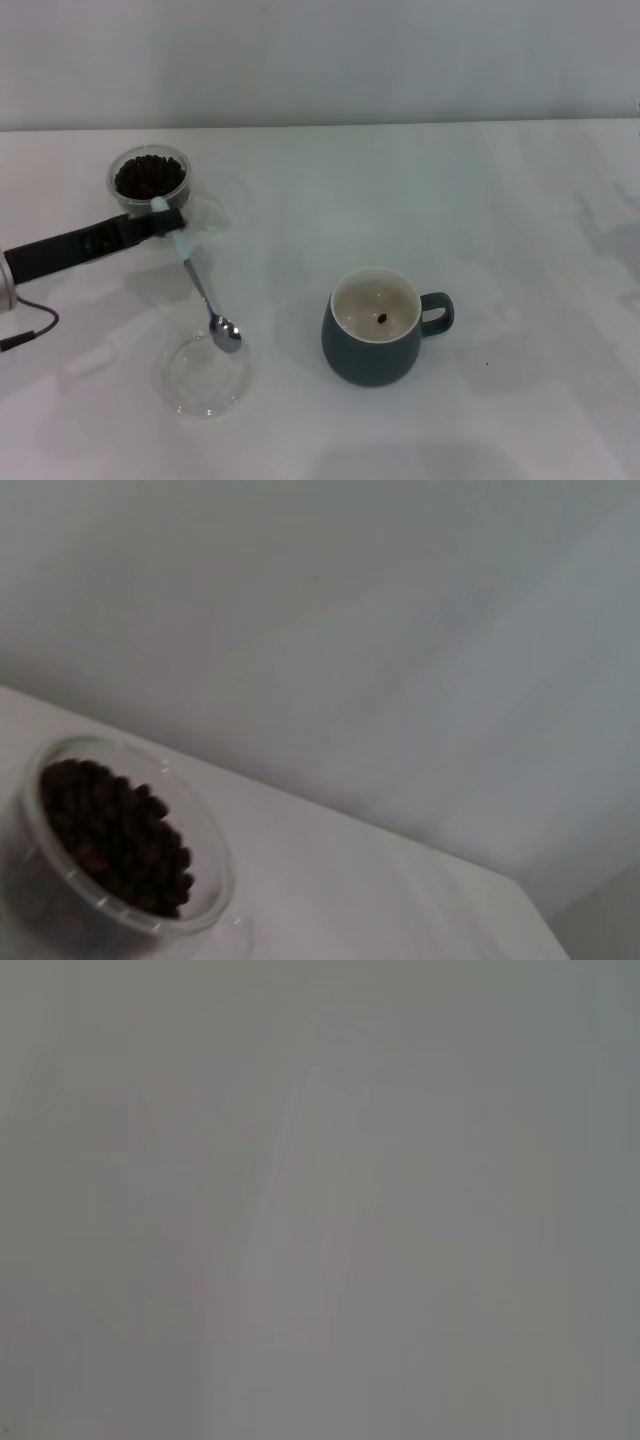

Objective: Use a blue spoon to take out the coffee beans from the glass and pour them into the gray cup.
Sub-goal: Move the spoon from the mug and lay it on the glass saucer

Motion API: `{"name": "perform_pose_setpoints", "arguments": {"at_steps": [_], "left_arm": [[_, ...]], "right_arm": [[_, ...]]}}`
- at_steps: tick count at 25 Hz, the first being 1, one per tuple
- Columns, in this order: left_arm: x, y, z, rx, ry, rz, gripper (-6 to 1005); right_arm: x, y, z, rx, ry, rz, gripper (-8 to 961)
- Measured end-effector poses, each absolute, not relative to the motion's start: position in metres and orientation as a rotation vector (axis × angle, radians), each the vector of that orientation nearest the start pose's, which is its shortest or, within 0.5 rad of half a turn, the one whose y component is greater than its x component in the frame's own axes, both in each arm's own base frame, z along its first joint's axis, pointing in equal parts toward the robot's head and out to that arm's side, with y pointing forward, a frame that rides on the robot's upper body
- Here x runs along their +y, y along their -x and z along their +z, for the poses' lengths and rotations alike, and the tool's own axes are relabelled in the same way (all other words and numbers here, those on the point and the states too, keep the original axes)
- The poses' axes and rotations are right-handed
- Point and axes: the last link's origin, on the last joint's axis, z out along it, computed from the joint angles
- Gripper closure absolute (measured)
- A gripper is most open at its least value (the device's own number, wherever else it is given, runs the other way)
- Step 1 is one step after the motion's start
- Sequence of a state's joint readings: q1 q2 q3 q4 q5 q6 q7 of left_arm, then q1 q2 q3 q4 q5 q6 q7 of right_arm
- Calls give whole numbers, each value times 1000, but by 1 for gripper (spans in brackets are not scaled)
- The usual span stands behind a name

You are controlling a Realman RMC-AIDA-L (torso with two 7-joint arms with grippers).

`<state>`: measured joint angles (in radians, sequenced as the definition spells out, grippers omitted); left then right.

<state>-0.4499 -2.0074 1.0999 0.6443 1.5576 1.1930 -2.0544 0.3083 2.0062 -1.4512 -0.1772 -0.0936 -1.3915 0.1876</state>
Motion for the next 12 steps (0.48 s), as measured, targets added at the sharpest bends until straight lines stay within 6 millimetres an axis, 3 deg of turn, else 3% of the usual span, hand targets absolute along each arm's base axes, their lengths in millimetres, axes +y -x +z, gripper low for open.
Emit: {"name": "perform_pose_setpoints", "arguments": {"at_steps": [12], "left_arm": [[339,300,5,-1568,2157,-868,857]], "right_arm": [[307,-349,52,263,1574,695,379]]}}
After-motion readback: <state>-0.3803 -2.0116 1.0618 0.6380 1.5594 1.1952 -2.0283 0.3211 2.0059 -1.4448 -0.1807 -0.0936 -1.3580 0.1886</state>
